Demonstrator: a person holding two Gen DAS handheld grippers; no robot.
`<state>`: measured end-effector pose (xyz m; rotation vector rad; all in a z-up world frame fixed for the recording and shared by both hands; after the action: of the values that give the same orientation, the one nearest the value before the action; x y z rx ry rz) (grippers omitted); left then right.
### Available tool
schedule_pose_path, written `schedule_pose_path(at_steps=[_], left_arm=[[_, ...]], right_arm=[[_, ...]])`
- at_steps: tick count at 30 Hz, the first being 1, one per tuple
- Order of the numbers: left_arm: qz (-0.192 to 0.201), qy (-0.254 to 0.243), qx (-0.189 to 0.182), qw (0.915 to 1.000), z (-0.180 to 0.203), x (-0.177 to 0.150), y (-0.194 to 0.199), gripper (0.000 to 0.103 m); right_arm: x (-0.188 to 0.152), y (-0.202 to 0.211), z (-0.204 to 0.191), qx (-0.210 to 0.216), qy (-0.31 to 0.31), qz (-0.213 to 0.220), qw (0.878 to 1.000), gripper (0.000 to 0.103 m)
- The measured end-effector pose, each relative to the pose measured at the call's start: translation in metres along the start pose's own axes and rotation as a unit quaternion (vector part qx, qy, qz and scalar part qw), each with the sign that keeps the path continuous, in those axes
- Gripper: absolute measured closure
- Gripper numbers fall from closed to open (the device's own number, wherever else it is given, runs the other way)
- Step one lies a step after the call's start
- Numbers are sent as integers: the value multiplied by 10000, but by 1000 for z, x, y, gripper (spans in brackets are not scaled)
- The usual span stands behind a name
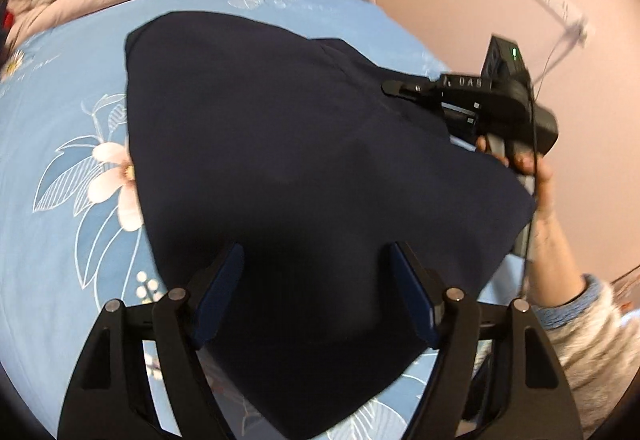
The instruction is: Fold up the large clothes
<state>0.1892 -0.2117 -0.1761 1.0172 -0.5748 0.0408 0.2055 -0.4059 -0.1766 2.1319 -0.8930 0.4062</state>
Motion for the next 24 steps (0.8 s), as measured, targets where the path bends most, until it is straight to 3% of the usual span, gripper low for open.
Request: schedule_pose_path(at_steps=[4, 7, 11, 13, 17, 20, 22, 24], left_arm=[[-141, -97, 171, 9997, -3, 0, -15, 28], [-156, -99, 186, 9997, -8, 0, -16, 28], [-145, -10, 155, 9998, -14, 0, -16, 28], [-146, 1, 184, 9997, -16, -2, -13, 28], [-113, -18, 258, 9996, -19, -3, -12, 28], [-98, -24, 287, 9995, -22, -4, -10, 28], [-96, -51, 306, 9995, -24, -6, -10, 28], [-124, -85, 343, 9993, -25, -8, -10, 28]], right_arm=[[-3, -2, 2, -178, 51, -96, 9998, 94], [2, 21, -9, -460, 271, 155, 9985, 93], [-1, 66, -42, -1100, 1148, 568, 9857, 93], [-13, 79, -65, -1113, 1619, 589, 9787, 93], [-54, 88, -111, -737, 2411, 440, 9667, 93], [-83, 72, -115, -984, 2818, 76, 9544, 93], [-99, 57, -103, -1398, 2956, -217, 9448, 93], [-106, 49, -90, -1586, 2926, -375, 9422, 93]])
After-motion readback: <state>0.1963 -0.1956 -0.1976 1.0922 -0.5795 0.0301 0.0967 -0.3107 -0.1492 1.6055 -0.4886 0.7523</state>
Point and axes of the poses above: each gripper's, at about its wrist camera, not at the fingertips, and y roughly against the way its jaws point, z to its right, x to its top, the point moved 7 cm from there along -y, roughly the way its jaws point, and after that the axes turned 8 degrees about y, right-handed, at the moved point
